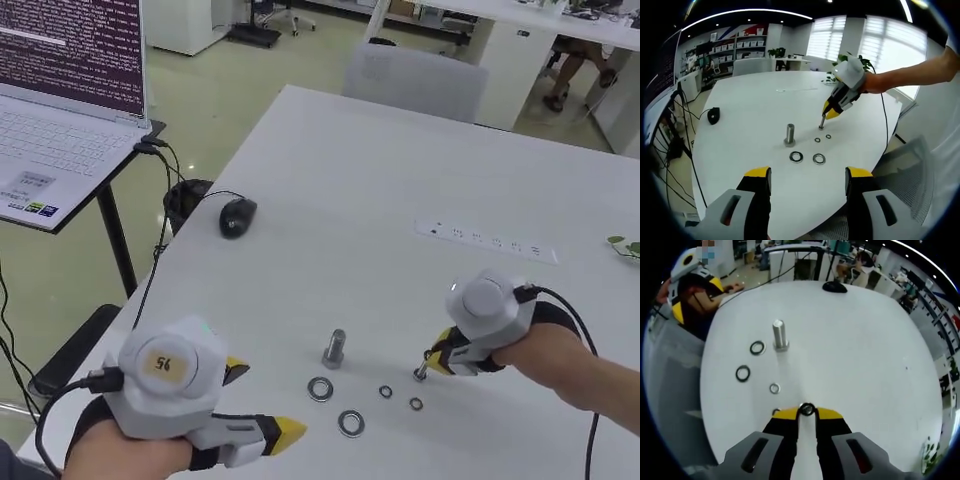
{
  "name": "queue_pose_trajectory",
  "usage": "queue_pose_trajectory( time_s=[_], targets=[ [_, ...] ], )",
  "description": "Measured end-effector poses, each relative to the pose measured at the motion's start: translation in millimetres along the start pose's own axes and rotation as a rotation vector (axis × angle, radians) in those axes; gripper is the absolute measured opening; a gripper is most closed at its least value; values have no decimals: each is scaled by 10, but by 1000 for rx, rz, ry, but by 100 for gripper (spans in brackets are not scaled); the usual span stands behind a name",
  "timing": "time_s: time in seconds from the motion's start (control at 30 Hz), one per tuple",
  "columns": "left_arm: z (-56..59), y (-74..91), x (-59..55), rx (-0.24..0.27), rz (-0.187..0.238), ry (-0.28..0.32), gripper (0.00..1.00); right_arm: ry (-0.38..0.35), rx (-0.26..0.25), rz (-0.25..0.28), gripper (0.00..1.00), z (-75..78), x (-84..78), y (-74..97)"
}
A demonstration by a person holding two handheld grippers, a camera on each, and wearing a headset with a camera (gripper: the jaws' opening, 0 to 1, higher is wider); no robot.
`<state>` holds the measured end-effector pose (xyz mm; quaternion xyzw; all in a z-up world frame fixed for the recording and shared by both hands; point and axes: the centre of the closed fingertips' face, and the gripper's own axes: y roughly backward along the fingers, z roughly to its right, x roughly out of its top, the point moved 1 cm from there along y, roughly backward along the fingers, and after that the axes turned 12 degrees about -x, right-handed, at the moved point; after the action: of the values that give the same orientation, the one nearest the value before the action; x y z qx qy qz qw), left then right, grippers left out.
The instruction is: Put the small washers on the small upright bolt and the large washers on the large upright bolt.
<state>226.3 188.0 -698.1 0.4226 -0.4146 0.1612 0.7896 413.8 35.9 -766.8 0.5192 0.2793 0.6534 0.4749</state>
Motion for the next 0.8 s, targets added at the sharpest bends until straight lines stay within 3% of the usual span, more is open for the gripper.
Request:
queue_pose_trajectory(
  time_s=[0.5,0.8],
  targets=[
    [12,-1,2,-1,-9,-2,59,-29,26,-51,13,-80,-126,-258],
    [30,20,-33,7,-9,3,59,-75,27,-66,14,-117,-274,-246]
  ],
)
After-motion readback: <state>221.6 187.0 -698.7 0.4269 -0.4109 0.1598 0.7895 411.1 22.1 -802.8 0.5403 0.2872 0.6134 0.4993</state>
